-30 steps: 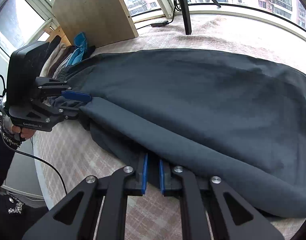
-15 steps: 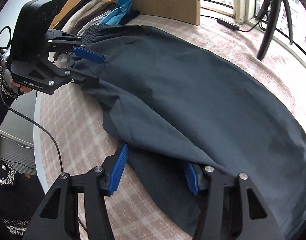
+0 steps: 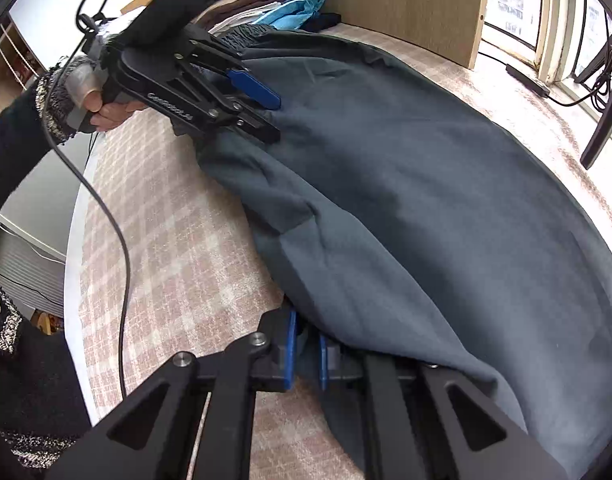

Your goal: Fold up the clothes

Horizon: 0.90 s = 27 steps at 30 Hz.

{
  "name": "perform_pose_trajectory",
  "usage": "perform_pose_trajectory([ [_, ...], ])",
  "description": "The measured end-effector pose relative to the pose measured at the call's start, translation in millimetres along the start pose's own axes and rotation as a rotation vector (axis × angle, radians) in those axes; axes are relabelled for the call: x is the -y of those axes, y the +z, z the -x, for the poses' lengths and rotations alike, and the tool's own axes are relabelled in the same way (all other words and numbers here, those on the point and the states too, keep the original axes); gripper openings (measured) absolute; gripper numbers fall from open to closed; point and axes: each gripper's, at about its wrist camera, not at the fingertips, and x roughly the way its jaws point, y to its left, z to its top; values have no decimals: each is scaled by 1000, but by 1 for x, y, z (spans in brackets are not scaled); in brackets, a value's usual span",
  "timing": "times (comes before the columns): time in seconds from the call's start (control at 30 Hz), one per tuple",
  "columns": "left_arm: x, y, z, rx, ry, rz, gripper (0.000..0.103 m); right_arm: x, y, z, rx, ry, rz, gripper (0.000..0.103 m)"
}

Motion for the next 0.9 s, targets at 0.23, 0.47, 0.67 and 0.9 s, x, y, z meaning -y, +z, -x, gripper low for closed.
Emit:
perform_pose_trajectory([
  [0.23, 0, -2, -1, 6, 11, -17, 50, -10, -24, 38, 62, 238, -94, 5],
  [0.47, -18, -32, 29, 46, 106, 48, 50, -18, -52, 44, -26, 262, -114, 6],
  [0.67, -71, -123, 83, 204, 83, 365, 55, 13, -35, 89, 142, 143, -232, 12],
  [0.9, -101, -145, 51, 119, 192, 479, 56, 53, 21, 27, 79, 48, -342, 22],
])
